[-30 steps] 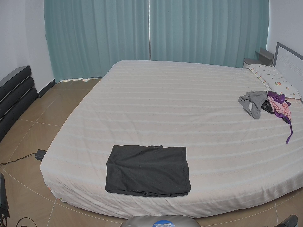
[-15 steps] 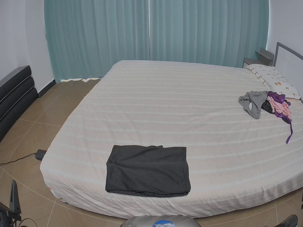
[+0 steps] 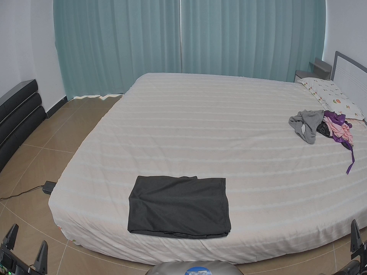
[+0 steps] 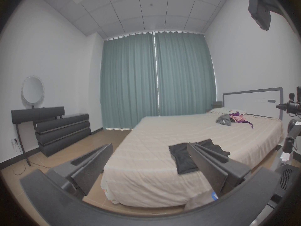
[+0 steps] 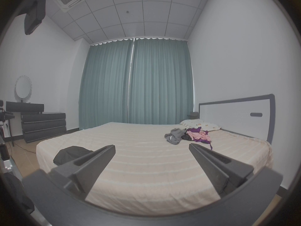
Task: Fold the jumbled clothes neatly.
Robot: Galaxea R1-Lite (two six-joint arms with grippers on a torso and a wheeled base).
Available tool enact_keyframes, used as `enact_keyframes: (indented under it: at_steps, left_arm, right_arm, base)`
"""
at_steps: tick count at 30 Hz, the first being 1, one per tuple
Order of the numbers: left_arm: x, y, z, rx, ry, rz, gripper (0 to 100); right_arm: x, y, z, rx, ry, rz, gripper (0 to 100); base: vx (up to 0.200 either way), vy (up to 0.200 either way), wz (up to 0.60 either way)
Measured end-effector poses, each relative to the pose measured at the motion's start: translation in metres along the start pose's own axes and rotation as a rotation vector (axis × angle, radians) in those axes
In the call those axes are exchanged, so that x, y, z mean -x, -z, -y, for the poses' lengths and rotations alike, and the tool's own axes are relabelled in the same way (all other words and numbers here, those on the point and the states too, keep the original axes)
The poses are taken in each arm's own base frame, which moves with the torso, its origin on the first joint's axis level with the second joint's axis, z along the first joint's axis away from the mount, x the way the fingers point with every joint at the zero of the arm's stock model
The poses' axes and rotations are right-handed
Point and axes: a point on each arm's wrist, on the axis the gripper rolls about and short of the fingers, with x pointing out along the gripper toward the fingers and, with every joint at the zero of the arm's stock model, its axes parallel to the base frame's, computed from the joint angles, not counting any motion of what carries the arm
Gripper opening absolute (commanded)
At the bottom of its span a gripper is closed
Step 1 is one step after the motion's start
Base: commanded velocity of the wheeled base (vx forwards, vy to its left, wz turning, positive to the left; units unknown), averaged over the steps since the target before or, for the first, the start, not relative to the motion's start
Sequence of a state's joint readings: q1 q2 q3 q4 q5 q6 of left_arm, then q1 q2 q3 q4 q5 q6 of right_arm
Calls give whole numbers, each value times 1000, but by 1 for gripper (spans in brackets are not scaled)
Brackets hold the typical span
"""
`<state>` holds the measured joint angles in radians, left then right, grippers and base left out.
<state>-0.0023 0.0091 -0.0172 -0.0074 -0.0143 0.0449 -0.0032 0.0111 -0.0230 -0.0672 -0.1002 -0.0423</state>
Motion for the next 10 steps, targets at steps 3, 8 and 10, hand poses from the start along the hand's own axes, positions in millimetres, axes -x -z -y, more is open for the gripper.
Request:
enact_keyframes:
  at_steps: [3, 8, 10]
  left_arm:
    - [0, 2, 0, 11, 13, -24, 100]
    - [0, 1, 0, 27, 14, -16, 100]
    - [0, 1, 0, 32, 12, -14, 100]
  right_arm:
    - [0, 3, -1, -15, -36, -27, 100]
    - [0, 11, -3, -16, -120, -97, 100]
    - [0, 9, -3, -18, -124, -81, 100]
  base:
    - [0, 0, 0]
    - [0, 0, 0]
    - [0, 0, 0]
